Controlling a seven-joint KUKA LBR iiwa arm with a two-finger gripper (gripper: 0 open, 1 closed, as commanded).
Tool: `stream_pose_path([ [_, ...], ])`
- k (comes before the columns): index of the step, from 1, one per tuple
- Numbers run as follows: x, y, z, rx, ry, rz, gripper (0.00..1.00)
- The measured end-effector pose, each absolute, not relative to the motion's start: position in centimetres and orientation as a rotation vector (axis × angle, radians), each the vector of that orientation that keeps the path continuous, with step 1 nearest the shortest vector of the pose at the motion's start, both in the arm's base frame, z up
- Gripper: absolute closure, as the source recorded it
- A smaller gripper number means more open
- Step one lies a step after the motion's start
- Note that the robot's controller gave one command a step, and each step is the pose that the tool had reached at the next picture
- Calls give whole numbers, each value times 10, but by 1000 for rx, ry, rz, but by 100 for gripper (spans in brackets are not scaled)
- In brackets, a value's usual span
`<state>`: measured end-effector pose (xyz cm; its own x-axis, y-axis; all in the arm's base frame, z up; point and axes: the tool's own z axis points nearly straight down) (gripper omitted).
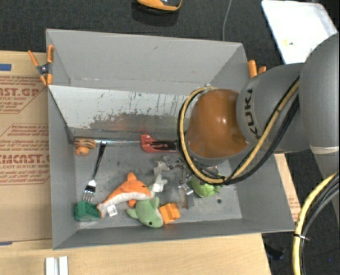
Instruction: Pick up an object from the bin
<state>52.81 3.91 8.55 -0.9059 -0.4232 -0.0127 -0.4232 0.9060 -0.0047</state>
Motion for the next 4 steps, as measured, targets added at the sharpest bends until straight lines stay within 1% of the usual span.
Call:
stream_pose_path([
  [1,522,61,90,-614,3070,0,0],
  [2,516,62,92,-703,3049,-2,0],
  [3,536,44,70,-866,3005,0,0],
  [4,527,75,81,-859,3006,1,0],
])
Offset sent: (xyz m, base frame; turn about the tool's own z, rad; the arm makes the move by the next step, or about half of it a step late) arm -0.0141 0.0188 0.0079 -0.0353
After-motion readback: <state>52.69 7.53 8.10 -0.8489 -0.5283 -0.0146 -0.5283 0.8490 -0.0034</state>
